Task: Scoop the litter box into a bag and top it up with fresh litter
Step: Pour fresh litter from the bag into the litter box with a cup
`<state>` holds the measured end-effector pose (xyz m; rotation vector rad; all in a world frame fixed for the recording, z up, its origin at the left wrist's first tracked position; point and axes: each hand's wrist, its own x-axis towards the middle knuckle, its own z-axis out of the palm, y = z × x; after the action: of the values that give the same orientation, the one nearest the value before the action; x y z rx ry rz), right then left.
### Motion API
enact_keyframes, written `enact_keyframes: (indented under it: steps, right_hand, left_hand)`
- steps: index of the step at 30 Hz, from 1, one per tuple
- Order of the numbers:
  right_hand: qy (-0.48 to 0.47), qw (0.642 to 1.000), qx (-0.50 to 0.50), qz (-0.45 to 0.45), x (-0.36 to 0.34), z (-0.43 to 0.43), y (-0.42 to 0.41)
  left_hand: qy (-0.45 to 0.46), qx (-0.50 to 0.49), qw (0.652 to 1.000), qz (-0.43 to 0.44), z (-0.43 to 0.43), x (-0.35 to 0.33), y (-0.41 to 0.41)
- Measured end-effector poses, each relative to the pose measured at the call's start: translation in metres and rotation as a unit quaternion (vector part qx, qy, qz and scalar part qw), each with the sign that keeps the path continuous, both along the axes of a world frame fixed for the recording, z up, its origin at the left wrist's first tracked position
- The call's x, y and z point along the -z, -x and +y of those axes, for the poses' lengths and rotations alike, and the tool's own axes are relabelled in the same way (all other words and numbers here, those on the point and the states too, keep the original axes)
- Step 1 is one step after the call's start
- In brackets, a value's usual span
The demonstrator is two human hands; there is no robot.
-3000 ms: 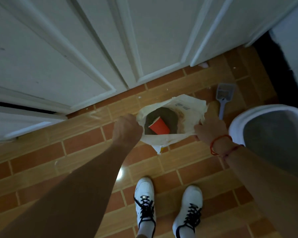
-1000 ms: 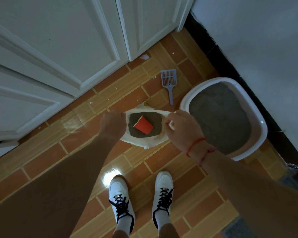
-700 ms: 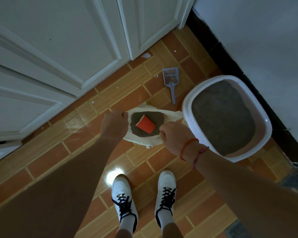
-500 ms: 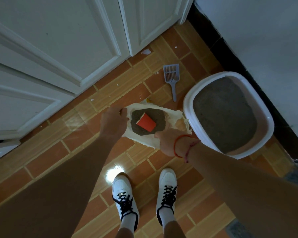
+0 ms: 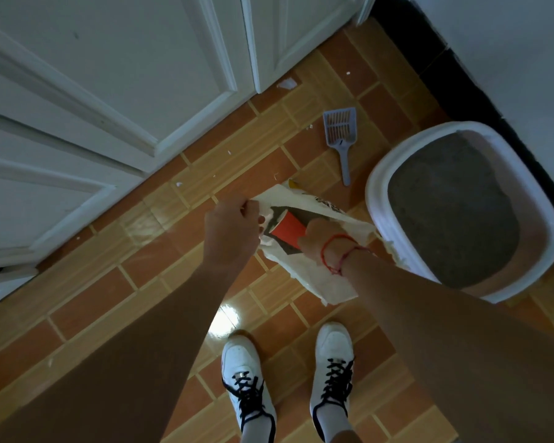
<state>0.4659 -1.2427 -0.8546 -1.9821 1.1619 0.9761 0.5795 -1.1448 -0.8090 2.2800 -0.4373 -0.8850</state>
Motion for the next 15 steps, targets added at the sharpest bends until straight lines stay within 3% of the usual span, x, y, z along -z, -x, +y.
enact_keyframes:
  steps: [4,9,15]
  right_hand:
    - [-0.005,1.0,0.01,-0.012,0.04,0.0,-0.018]
    - [0.011,0.997,0.059,-0.057,0.038,-0.002,-0.036]
    - [0.024,0.996,0.088,-0.019,0.089,0.012,-0.033]
  left_hand:
    - [0.022,0.031,0.999,-0.036,0.007,0.015,-0.006]
    - [0.047,0.048,0.996,-0.05,0.016,0.027,-0.01]
    - [0.06,0.074,0.994,-0.051,0.019,0.031,-0.007]
